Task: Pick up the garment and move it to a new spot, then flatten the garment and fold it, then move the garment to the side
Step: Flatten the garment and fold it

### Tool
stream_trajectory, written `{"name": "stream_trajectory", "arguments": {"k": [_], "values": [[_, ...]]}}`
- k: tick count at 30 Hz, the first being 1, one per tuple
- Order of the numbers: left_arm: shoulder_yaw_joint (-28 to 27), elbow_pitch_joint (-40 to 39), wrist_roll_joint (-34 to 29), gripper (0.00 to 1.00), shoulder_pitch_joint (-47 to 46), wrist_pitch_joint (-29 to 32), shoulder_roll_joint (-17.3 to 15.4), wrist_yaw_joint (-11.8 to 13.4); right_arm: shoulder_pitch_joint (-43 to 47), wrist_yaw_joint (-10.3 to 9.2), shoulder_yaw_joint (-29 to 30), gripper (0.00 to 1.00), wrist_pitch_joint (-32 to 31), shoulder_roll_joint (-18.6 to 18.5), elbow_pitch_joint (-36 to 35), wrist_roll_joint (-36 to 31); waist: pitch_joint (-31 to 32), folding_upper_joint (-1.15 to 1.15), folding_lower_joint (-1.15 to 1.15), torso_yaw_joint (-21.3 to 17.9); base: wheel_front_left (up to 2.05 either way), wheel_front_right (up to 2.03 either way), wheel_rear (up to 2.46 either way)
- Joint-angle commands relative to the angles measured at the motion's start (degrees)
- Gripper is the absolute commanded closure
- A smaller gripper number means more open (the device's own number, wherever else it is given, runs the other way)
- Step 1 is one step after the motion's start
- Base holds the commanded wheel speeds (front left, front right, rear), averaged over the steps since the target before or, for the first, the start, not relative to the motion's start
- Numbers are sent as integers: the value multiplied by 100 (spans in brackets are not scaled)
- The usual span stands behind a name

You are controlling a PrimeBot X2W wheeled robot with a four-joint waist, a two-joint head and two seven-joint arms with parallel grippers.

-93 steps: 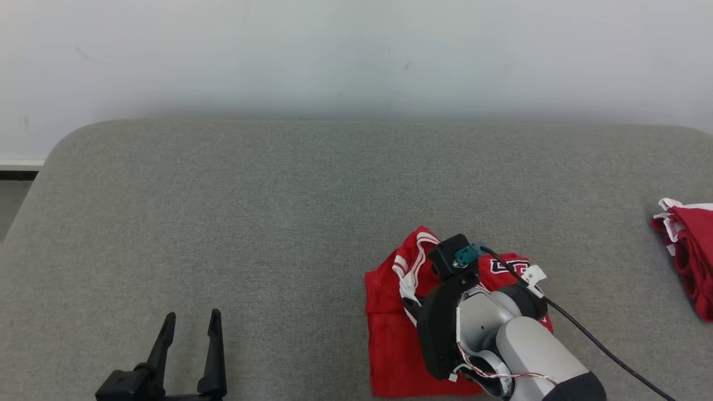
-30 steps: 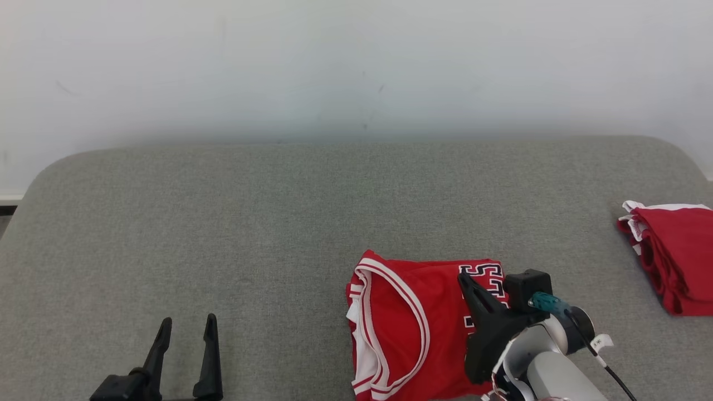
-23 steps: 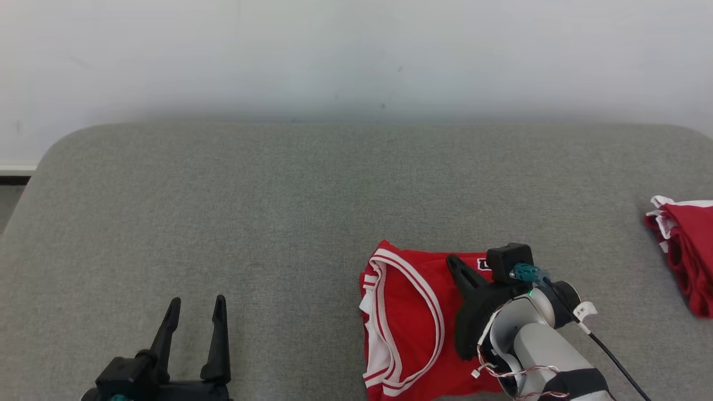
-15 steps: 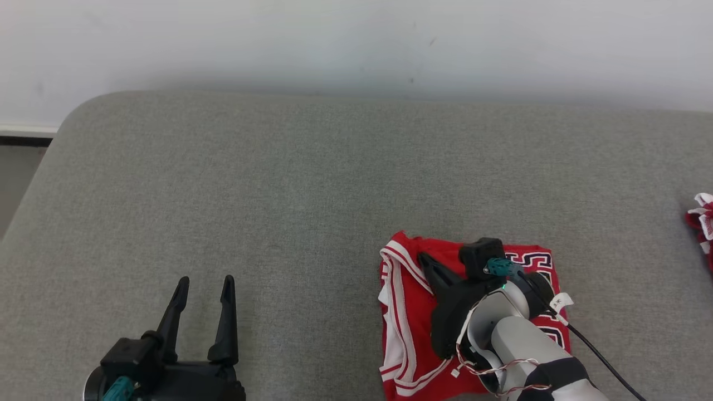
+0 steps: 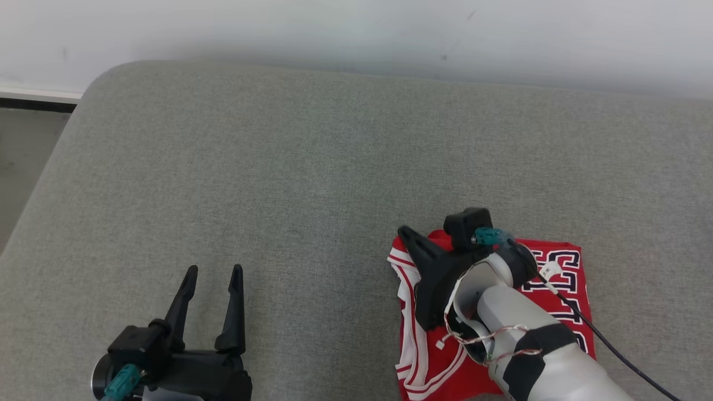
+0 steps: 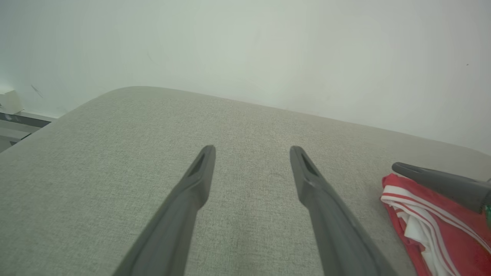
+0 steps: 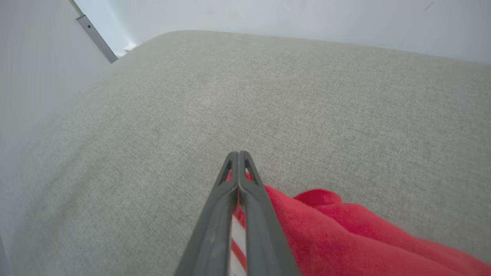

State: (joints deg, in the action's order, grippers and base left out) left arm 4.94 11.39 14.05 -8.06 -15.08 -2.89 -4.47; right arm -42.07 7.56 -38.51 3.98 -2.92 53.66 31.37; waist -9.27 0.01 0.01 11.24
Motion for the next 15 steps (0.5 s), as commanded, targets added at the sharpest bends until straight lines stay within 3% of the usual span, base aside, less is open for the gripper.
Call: {"name": "stream_trajectory", "arguments": {"k": [1,8,12,15], "values": [[-16,9,5,0,-74,-6,0,35,-79,-16,-21,100,89,4,-31,82,24,-1,-1,-30,0,0,0],[-308,8,-122,0,145,-6,0,28,-350,-16,-26,100,899,5,-131,330,303,-1,-1,-413,0,0,0],[-557,-33,-229,0,302,-7,-1,24,-305,-16,213,100,1091,-14,-176,-24,530,-1,-1,-760,0,0,0],[-711,-74,-285,0,424,-6,1,27,-88,-16,609,100,1120,-241,-467,-363,693,-1,-1,-1007,0,0,0]]}}
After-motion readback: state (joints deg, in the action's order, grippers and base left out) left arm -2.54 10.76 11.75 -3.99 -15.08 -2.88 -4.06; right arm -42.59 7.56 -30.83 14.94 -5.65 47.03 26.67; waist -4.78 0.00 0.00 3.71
